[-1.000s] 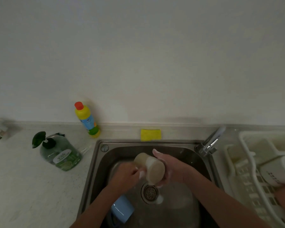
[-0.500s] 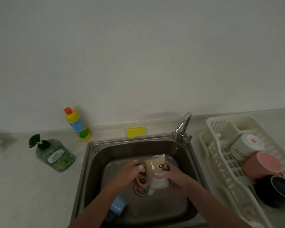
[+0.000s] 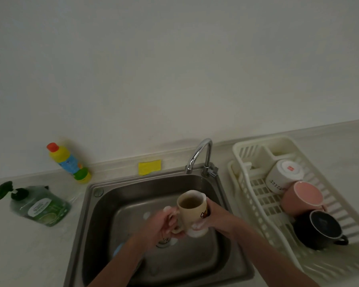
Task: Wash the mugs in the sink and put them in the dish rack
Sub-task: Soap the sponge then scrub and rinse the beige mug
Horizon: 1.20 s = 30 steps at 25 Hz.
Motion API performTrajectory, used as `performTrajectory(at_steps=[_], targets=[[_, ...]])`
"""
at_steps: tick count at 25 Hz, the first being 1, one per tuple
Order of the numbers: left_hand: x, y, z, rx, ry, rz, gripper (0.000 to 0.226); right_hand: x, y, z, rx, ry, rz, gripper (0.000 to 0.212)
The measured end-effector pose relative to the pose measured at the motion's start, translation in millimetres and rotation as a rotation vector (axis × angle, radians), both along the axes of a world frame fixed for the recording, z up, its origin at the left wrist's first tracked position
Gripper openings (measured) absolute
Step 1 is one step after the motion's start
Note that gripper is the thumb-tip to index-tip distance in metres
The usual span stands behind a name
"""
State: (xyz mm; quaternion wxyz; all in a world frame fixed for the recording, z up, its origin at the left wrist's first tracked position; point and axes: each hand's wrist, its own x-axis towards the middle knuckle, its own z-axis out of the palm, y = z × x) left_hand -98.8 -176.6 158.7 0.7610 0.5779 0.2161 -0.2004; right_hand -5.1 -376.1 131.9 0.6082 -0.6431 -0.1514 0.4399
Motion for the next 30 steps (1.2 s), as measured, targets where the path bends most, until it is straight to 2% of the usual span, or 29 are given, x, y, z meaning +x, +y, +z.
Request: performTrajectory(at_steps=[3, 7, 9, 11, 14, 17, 20, 22, 27, 30], targets=[[6.9, -10.8, -6.0, 0.153, -0.070, -0.019, 0.045, 10.3, -7.2, -7.4, -0.004, -0.077, 0.001, 0.083], [18.9, -26.8, -15.4, 0.340, -0.063, 0.038, 0.039, 28.8, -10.7, -14.4, -0.039, -0.160, 0.017, 0.082], [23.6, -32.7, -18.5, 0.409, -0.024, 0.091, 0.027, 41.4, -11.1, -16.8, -0.128, -0.234, 0.036, 0.075], [28.1, -35.0, -20.4, 0.520, 0.014, 0.127, 0.014, 57.7, -8.9, -13.0, -0.266, -0.349, 0.071, 0.059], [35.0, -34.0, -26.3, 0.645, 0.009, 0.145, 0.021, 81.6, -6.1, -3.8, -0.481, -0.646, 0.061, 0.045], [38.2, -33.5, -26.9, 0.689, 0.034, 0.182, 0.024, 100.7, -3.6, -6.6, -0.569, -0.815, -0.100, 0.048], [40.3, -36.3, -22.9, 0.696, 0.020, 0.206, 0.025, 113.8, 0.3, -19.9, -0.687, -0.905, -0.108, 0.057], [41.0, -37.9, -20.5, 0.708, 0.016, 0.202, 0.025, 119.3, 2.2, -23.0, -0.745, -0.887, -0.093, 0.060], [38.1, -35.4, -17.3, 0.723, 0.009, 0.180, 0.025, 125.4, 5.5, -27.6, -0.711, -0.854, -0.058, 0.055], [35.6, -36.5, -12.7, 0.710, 0.018, 0.198, 0.039, 125.0, 7.9, -28.0, -0.702, -0.892, -0.163, 0.049]])
